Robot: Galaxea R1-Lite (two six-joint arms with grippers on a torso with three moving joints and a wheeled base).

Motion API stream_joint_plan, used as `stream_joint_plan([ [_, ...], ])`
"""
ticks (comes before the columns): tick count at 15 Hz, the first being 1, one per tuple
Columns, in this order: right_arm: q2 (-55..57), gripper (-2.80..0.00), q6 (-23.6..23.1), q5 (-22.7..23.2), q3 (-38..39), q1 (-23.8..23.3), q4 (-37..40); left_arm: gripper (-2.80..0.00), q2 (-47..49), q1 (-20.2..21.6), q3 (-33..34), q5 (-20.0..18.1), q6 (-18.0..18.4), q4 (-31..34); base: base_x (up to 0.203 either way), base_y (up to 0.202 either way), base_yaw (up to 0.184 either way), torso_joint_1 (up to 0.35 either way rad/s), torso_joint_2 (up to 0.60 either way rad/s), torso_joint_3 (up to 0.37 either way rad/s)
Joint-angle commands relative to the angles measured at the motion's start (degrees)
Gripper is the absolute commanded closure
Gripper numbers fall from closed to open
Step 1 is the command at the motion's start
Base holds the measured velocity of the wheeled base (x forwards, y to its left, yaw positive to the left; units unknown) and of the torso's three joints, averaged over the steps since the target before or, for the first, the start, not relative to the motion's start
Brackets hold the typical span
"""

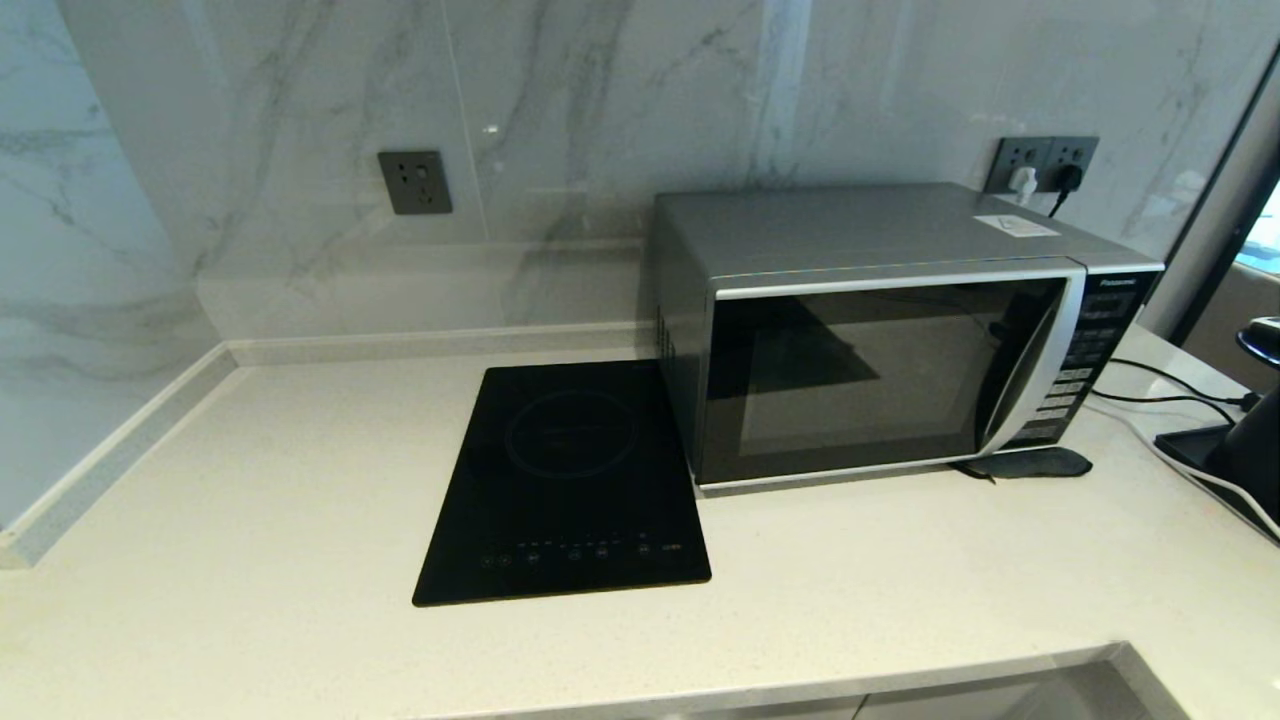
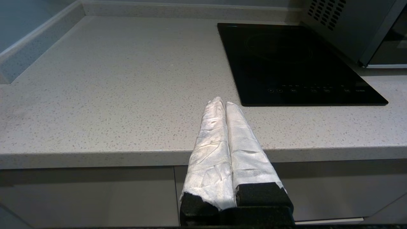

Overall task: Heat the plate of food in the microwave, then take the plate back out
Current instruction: Open the microwave oven

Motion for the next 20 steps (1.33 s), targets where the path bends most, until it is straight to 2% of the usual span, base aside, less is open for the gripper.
stream_joint_plan([
  [1,1.61,0.00,-5.30,-1.41,2.93,0.65,-4.12,0.00,0.09,0.01,0.00,0.03,-0.03,-0.02,0.000,0.000,0.000,0.000,0.00,0.000],
  [5,4.10,0.00,-12.34,-1.85,10.03,0.52,-20.21,0.00,0.09,0.01,0.00,0.03,-0.03,-0.02,0.000,0.000,0.000,0.000,0.00,0.000],
  [7,5.17,0.00,-16.33,-1.91,10.73,0.39,-21.42,0.00,0.09,0.01,0.00,0.03,-0.03,-0.02,0.000,0.000,0.000,0.000,0.00,0.000],
  [16,10.34,0.00,-17.15,-1.74,11.31,-0.66,-21.46,0.00,0.09,0.01,0.00,0.03,-0.03,-0.02,0.000,0.000,0.000,0.000,0.00,0.000],
  [20,14.48,0.00,-17.92,-0.75,10.18,-1.38,-25.46,0.00,0.09,0.01,0.00,0.03,-0.03,-0.02,0.000,0.000,0.000,0.000,0.00,0.000],
])
